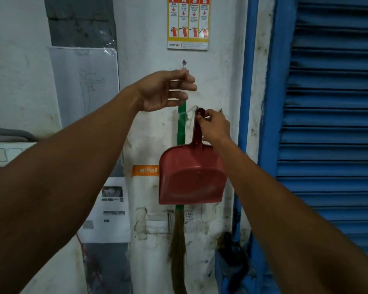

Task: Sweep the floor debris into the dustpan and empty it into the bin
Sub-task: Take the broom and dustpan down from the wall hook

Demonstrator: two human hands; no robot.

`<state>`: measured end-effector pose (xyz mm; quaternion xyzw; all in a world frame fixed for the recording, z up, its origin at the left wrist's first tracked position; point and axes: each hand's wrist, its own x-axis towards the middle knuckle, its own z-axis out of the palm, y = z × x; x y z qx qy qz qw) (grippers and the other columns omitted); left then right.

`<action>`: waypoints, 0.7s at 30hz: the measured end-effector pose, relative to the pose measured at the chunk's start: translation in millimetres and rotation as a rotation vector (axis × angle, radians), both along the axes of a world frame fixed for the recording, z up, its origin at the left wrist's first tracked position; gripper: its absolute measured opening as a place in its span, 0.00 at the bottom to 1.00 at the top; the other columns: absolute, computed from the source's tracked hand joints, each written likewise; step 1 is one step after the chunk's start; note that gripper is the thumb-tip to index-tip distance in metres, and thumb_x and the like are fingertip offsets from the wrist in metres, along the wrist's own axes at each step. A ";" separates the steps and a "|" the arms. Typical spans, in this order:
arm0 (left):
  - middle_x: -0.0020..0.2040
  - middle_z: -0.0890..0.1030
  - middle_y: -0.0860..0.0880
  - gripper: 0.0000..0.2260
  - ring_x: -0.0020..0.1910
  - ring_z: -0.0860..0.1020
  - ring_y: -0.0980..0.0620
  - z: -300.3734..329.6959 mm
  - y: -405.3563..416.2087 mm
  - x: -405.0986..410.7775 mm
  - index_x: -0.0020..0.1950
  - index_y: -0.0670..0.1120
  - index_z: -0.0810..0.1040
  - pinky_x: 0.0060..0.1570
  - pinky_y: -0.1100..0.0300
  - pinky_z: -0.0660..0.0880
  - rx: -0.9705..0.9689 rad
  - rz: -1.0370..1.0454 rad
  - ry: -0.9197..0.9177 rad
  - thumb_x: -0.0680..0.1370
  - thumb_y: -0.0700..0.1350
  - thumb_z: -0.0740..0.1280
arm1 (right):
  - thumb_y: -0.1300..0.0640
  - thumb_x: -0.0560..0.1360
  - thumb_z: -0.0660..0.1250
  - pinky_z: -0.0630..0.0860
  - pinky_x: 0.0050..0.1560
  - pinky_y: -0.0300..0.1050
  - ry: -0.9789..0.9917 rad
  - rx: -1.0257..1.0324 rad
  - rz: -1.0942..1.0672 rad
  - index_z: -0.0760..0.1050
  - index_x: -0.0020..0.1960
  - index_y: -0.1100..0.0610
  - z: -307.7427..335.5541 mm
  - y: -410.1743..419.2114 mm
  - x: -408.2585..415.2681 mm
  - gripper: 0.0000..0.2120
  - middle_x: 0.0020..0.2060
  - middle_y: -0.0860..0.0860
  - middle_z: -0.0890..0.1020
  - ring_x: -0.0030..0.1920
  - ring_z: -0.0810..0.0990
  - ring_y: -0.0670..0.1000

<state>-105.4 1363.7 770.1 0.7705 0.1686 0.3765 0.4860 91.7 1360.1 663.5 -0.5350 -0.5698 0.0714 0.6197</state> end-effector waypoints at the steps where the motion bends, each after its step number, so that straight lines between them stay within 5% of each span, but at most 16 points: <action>1: 0.62 0.84 0.48 0.15 0.56 0.83 0.48 -7.2 -1.1 -4.7 0.65 0.45 0.80 0.58 0.54 0.79 0.025 0.066 -0.025 0.83 0.52 0.66 | 0.46 0.80 0.69 0.85 0.48 0.56 0.009 0.001 -0.001 0.77 0.44 0.42 -2.8 -6.0 0.7 0.06 0.44 0.47 0.85 0.44 0.85 0.51; 4: 0.62 0.84 0.50 0.15 0.62 0.82 0.45 -29.8 -3.2 -18.1 0.68 0.45 0.79 0.65 0.48 0.78 0.128 0.278 0.056 0.82 0.47 0.68 | 0.49 0.80 0.69 0.85 0.49 0.57 0.046 0.009 0.018 0.76 0.41 0.42 -8.4 -26.3 -0.8 0.09 0.44 0.47 0.85 0.45 0.85 0.52; 8: 0.59 0.84 0.54 0.12 0.61 0.82 0.50 -66.3 -21.9 -24.5 0.62 0.52 0.83 0.65 0.46 0.76 0.270 0.376 0.635 0.79 0.50 0.73 | 0.52 0.81 0.69 0.86 0.39 0.50 0.112 0.010 0.077 0.80 0.50 0.50 -12.6 -57.3 -10.3 0.03 0.45 0.50 0.85 0.45 0.86 0.52; 10: 0.58 0.84 0.54 0.12 0.61 0.81 0.51 -81.2 -34.1 -22.0 0.60 0.55 0.84 0.64 0.47 0.77 0.308 0.365 0.783 0.77 0.53 0.75 | 0.52 0.81 0.69 0.85 0.37 0.47 0.128 0.011 0.124 0.81 0.55 0.53 -12.0 -70.7 -16.1 0.06 0.47 0.51 0.85 0.45 0.86 0.53; 15: 0.49 0.87 0.52 0.05 0.51 0.85 0.51 -98.6 -73.1 -20.7 0.52 0.51 0.87 0.60 0.49 0.81 0.377 0.366 0.769 0.78 0.47 0.75 | 0.54 0.82 0.69 0.85 0.41 0.50 0.117 -0.052 0.269 0.81 0.58 0.55 -9.5 -109.4 -21.4 0.08 0.50 0.54 0.85 0.45 0.86 0.54; 21: 0.44 0.88 0.52 0.04 0.46 0.85 0.52 -101.8 -119.5 -22.3 0.52 0.47 0.86 0.58 0.51 0.82 0.437 0.488 0.838 0.78 0.44 0.75 | 0.60 0.79 0.66 0.86 0.49 0.53 0.087 -0.358 0.434 0.79 0.57 0.59 3.9 -177.9 -1.2 0.08 0.57 0.57 0.82 0.51 0.83 0.58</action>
